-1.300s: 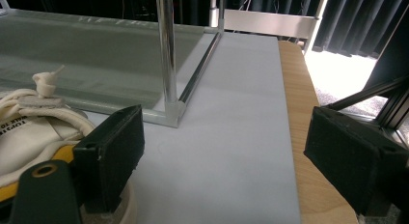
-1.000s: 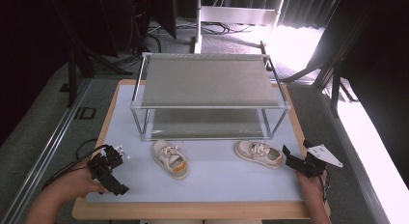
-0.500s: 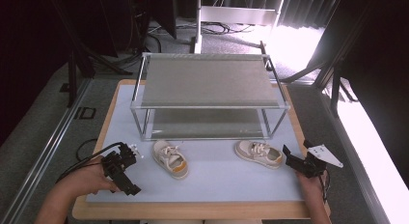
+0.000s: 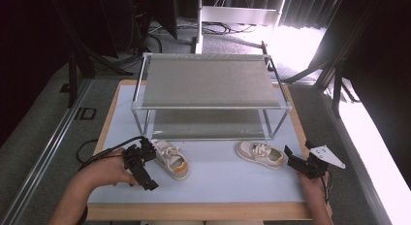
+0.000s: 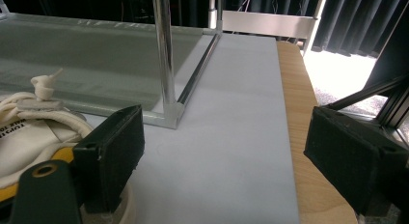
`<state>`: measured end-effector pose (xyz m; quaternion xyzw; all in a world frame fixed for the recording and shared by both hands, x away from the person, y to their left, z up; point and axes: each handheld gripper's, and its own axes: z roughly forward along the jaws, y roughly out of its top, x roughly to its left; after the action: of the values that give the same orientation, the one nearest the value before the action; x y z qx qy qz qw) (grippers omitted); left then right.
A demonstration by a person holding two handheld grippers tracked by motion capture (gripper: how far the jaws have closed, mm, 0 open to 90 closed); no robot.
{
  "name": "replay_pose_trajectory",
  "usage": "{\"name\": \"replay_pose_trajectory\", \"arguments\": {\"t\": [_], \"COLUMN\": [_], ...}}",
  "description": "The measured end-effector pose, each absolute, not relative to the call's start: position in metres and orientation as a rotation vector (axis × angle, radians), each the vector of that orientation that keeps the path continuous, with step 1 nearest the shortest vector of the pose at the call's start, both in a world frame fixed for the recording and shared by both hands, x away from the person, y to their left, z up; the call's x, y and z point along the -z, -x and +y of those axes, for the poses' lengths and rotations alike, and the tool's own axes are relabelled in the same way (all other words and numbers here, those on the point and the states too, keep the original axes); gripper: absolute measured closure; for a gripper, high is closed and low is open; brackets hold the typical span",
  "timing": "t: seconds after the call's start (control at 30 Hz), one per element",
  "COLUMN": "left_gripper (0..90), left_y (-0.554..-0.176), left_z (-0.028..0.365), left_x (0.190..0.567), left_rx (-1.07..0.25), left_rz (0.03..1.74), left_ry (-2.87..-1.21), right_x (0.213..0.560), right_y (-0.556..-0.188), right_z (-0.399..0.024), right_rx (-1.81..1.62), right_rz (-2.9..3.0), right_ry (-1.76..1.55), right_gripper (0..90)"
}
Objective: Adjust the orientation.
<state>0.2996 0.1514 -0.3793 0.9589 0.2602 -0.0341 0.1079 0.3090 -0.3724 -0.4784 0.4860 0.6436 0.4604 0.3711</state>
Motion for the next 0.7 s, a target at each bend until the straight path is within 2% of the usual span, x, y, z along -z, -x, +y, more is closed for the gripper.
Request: {"name": "replay_pose_trajectory", "arguments": {"t": [0.63, 0.7], "left_gripper": [1.6, 5.7], "left_y": [-0.314, -0.317], "left_z": [0.088, 0.083], "left_x": [0.373, 0.376], "left_rx": [0.131, 0.115], "left_rz": [0.615, 0.623], "left_ry": [-2.844, -2.862], "right_x": [0.478, 0.478], "right_y": [-0.309, -0.309], "right_z": [-0.373, -0.373], "right_rx": [-1.185, -1.186], "right_rz": [1.651, 1.651], "right_ry": [-1.248, -1.248], "right_gripper": [13.6, 13.7]}}
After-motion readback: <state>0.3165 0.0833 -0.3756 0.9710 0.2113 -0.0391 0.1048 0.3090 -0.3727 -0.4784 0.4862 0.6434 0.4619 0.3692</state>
